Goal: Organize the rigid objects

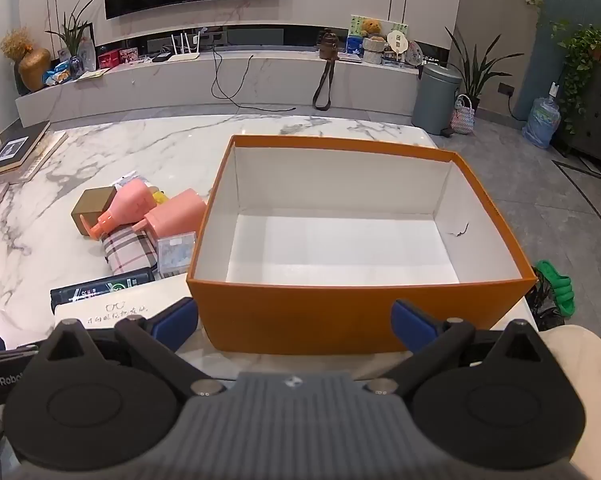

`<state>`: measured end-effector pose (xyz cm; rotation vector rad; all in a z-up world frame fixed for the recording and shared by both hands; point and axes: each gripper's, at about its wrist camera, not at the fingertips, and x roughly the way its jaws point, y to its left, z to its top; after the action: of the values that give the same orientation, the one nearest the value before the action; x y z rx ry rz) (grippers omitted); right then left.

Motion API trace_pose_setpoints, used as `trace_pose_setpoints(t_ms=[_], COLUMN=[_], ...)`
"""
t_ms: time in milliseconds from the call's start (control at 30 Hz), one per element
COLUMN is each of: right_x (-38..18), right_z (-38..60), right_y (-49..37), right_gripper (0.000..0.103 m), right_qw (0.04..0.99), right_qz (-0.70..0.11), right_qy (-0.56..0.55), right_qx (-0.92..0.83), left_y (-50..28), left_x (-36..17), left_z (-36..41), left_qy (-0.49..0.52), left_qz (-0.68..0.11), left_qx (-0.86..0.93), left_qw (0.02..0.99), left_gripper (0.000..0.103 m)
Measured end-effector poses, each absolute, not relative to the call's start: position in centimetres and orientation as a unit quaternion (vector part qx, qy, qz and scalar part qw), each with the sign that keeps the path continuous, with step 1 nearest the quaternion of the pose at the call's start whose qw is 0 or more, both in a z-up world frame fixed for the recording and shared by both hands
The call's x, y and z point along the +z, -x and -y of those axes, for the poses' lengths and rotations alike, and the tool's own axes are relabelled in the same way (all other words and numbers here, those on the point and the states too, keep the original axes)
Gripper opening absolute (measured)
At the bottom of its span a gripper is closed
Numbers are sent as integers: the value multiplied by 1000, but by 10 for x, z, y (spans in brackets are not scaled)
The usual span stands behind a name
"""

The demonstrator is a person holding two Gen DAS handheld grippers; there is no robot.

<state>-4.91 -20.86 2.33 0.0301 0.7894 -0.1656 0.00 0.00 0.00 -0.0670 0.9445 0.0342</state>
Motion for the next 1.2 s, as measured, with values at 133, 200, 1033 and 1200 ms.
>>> trace_pose_setpoints(t_ms=[133,200,1033,1200], right_x=[22,22,26,26], right_z=[208,208,208,208], right_y=[48,49,54,53], right_gripper=[101,101,101,101], right_qw=[919,920,921,920], right_qz=[-387,-384,-380,-383], right_qy=[-15,-16,-12,-15], right_qx=[-78,-80,-82,-80], left_y=[0,2,4,4], left_x=[0,1,8,8], left_z=[0,-4,0,-1], left_qy=[36,40,31,32], left_qz=[-453,-452,-448,-447], left_qx=[9,10,16,13], left_qw=[890,891,893,894], left_gripper=[94,94,94,94])
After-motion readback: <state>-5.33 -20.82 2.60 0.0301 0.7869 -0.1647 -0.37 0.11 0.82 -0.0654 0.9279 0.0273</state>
